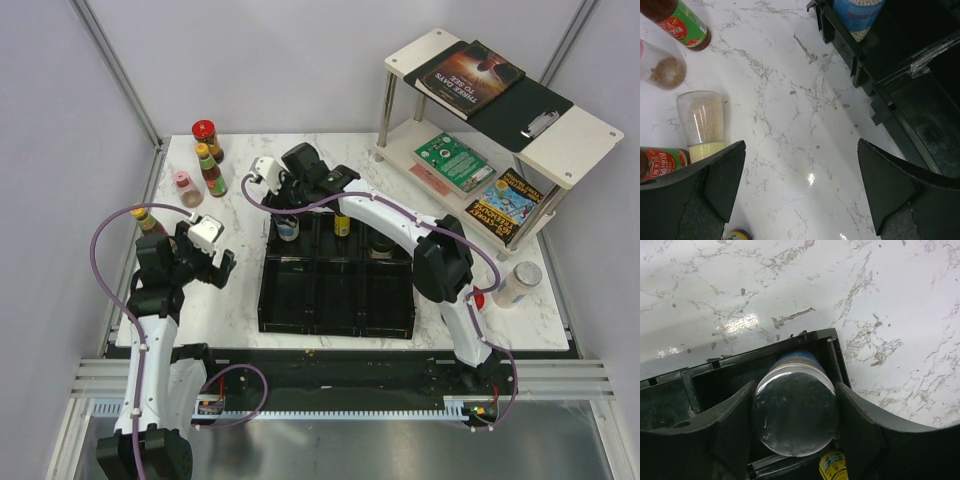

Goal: Organize the condiment bottles
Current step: Place the bottle in the storage box, then pick up the bottle from the center of the board.

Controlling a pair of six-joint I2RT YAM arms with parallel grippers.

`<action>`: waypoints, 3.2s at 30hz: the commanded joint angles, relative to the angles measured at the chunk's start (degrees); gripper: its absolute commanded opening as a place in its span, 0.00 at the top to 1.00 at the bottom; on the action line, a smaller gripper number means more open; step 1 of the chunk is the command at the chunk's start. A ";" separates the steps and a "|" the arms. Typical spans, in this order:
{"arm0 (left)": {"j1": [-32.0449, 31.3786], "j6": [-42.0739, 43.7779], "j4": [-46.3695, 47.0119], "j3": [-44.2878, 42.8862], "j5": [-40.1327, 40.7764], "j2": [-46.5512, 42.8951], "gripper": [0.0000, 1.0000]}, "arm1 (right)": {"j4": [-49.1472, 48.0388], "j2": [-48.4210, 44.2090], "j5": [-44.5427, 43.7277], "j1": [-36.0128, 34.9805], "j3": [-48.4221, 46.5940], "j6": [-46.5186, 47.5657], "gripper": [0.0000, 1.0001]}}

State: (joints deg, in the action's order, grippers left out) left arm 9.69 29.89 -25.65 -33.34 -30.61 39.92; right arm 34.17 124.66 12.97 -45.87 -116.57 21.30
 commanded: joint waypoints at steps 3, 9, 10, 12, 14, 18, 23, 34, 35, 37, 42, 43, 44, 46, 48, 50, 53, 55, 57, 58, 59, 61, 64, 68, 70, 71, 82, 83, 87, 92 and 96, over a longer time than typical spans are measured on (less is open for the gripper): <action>0.41 -0.01 1.48 0.56 -1.64 0.16 0.01 | -5.26 0.14 -0.84 -0.01 0.91 2.34 0.35; 0.41 0.17 1.57 0.65 -1.91 0.07 0.01 | -5.00 -1.61 -1.46 -0.01 1.79 2.96 0.02; 0.50 0.17 1.57 0.73 -1.91 0.16 0.01 | -4.73 -2.83 -1.55 -0.01 1.79 2.96 0.02; 0.41 0.17 1.57 0.74 -2.08 0.07 0.01 | -3.85 -4.77 -2.25 0.08 1.70 3.05 0.02; 0.50 0.08 1.48 0.74 -2.17 -0.19 0.01 | -2.98 -8.72 -3.47 0.08 1.70 3.05 0.02; 0.50 0.08 1.39 0.74 -2.61 -0.63 0.01 | -0.25 -18.47 -10.48 0.16 2.75 3.05 0.02; 0.68 0.26 1.04 0.74 -3.66 -1.60 0.01 | 5.61 -32.71 -18.67 5.06 8.45 3.49 0.02; 0.94 0.35 0.16 0.47 -6.13 -3.10 0.01 | 20.92 -51.69 -20.79 28.11 32.35 6.73 0.02; 0.94 0.35 0.16 0.47 -6.21 -3.18 0.01 | 22.41 -52.93 -20.97 29.42 33.59 7.00 0.02; 0.94 0.35 0.16 0.56 -6.22 -3.44 0.01 | 24.00 -56.17 -21.50 30.65 36.14 7.35 0.02; 1.12 0.61 0.07 0.74 -6.48 -4.15 0.01 | 26.82 -62.16 -21.76 37.24 42.21 8.14 0.02; 1.20 0.61 0.07 0.74 -6.65 -4.24 0.01 | 26.82 -62.87 -21.24 38.38 44.65 8.58 0.02; 1.12 0.61 0.07 0.82 -6.74 -4.24 0.01 | 26.82 -63.40 -20.97 40.66 45.72 8.76 0.02; 1.12 0.52 0.07 0.74 -7.09 -4.24 0.00 | 26.73 -64.72 -18.35 43.65 47.75 9.28 0.02; 1.12 0.52 -0.10 0.65 -7.27 -4.06 0.01 | 26.56 -65.68 -16.50 49.19 50.47 10.69 0.02; 1.12 0.52 -0.19 0.56 -7.45 -3.97 0.00 | 26.04 -66.12 -13.07 54.97 53.02 13.14 0.02; 1.20 0.52 -0.28 0.47 -7.62 -3.97 0.01 | 25.77 -66.21 -7.63 62.88 55.40 17.35 0.02; 1.12 0.52 -0.37 0.56 -7.62 -4.24 0.01 | 25.33 -65.34 -5.60 66.85 56.28 19.38 0.02; 1.12 0.70 -0.37 0.56 -7.71 -4.15 0.00 | 25.24 -64.11 -1.82 72.30 56.28 22.01 0.02; 1.12 0.52 -0.28 0.56 -7.97 -4.15 0.00 | 25.41 -63.76 -0.85 73.80 56.02 22.55 0.02; 1.20 0.61 -0.37 0.56 -8.06 -4.06 0.00 | 25.50 -63.23 -0.23 75.90 55.93 22.91 0.02; 1.12 0.70 -0.28 0.56 -8.24 -3.62 0.00 | 25.51 -61.91 2.14 77.50 55.49 24.31 0.02; 1.12 0.61 -0.28 0.47 -8.15 -3.36 0.00 | 26.47 -61.12 5.48 79.26 55.23 25.45 0.02; 1.12 0.52 -0.28 0.38 -7.80 -3.10 0.00 | 25.77 -60.59 7.15 80.23 55.49 25.37 0.02; 1.12 0.43 -0.28 0.38 -7.62 -3.01 0.01 | 24.81 -59.80 7.33 80.84 56.36 25.28 0.02; 1.12 0.35 -0.37 0.30 -7.62 -2.83 0.00 | 24.37 -59.54 7.33 81.11 56.80 25.37 0.02; 1.20 0.35 -0.28 0.21 -7.10 -1.87 0.00 | 22.96 -56.37 11.11 87.26 59.88 29.32 0.04; 1.12 0.26 -0.37 0.21 -7.01 -2.04 0.01 | 22.96 -55.85 11.37 87.18 60.15 29.59 0.05; 1.12 0.35 -0.37 0.38 -7.09 -2.21 0.00 | 22.87 -54.79 12.95 87.26 60.94 30.20 0.10; 1.12 0.35 -0.37 0.38 -7.09 -2.39 0.00 | 22.60 -54.79 14.19 87.26 60.68 30.20 0.13; 1.20 0.43 -0.37 0.38 -7.01 -2.48 0.01 | 22.34 -54.96 14.45 87.26 60.41 30.47 0.37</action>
State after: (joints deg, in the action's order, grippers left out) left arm 10.55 29.89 -26.57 -32.67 -36.60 37.93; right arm 57.54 70.13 24.32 41.15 -55.75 50.24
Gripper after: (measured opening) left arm 0.993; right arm 0.790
